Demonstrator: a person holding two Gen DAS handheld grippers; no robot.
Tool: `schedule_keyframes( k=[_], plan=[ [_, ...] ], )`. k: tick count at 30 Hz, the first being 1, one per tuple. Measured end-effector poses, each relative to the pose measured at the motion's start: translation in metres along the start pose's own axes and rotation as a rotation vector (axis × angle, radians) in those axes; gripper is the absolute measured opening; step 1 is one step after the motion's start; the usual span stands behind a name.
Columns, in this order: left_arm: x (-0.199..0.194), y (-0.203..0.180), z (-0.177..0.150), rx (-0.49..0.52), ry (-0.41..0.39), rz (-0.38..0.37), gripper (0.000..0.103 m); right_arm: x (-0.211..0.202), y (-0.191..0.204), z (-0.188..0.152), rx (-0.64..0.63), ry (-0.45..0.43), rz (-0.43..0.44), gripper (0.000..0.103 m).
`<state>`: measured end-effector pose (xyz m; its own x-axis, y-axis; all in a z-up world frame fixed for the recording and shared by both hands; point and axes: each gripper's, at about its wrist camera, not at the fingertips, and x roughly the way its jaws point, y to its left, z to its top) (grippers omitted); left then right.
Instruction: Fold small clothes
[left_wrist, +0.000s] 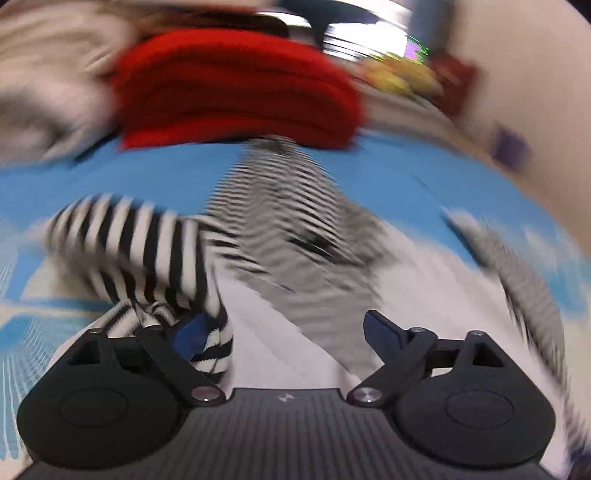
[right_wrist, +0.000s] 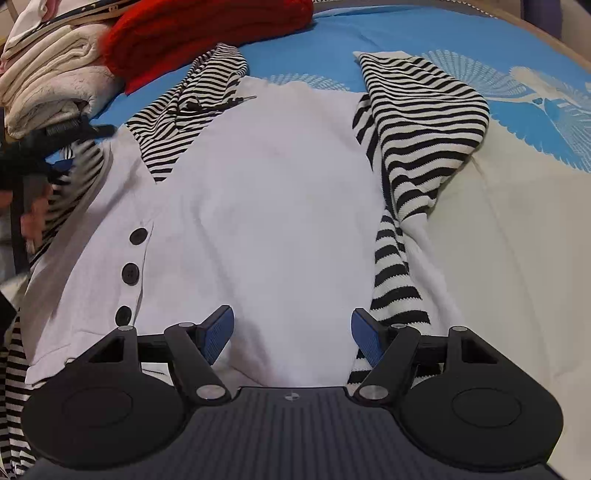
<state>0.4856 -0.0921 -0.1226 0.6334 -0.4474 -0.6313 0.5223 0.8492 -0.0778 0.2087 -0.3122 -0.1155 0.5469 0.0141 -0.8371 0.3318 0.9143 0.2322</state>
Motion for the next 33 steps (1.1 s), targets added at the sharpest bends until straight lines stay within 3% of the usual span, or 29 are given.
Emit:
schedule_keyframes(
  k=[3,6,9,13,15,17,21,25,27,31,33],
  plan=[
    [-0.028,-0.012,-0.013,0.127,-0.057,-0.046,0.094,0.000,0.000,0.000,-0.001,0.003,-0.002,0.072],
    [-0.059,0.021,-0.009,0.094,-0.178,-0.024,0.103,-0.001,0.000,0.000,-0.005,0.000,-0.004,0.072],
    [-0.075,0.078,-0.003,-0.123,-0.193,0.028,0.103,-0.002,0.001,0.001,-0.006,-0.001,-0.002,0.072],
    [-0.080,0.177,-0.017,-0.537,-0.167,0.038,0.102,-0.003,0.002,0.001,-0.010,-0.004,0.001,0.072],
    [-0.078,0.202,-0.025,-0.617,-0.170,0.101,0.102,-0.003,0.003,0.001,-0.010,-0.003,0.001,0.072],
    [-0.071,0.206,-0.032,-0.578,-0.152,0.181,0.102,-0.003,0.003,0.000,-0.011,0.000,0.000,0.072],
    [-0.051,0.190,-0.047,-0.382,-0.068,0.269,0.101,-0.001,0.005,0.000,-0.017,0.006,-0.003,0.072],
    [-0.045,0.170,-0.065,-0.141,-0.096,0.469,0.087,0.000,0.004,0.000,-0.016,0.011,-0.012,0.072],
    [-0.037,0.168,-0.069,-0.054,-0.073,0.468,0.084,0.001,0.003,0.000,-0.011,0.015,-0.014,0.072],
    [-0.006,0.152,-0.070,0.192,0.033,0.364,0.083,0.002,0.005,-0.001,-0.012,0.022,-0.015,0.072],
    [0.007,0.143,-0.065,0.265,0.026,0.358,0.083,0.003,0.006,-0.002,-0.016,0.023,-0.021,0.072]
  ],
)
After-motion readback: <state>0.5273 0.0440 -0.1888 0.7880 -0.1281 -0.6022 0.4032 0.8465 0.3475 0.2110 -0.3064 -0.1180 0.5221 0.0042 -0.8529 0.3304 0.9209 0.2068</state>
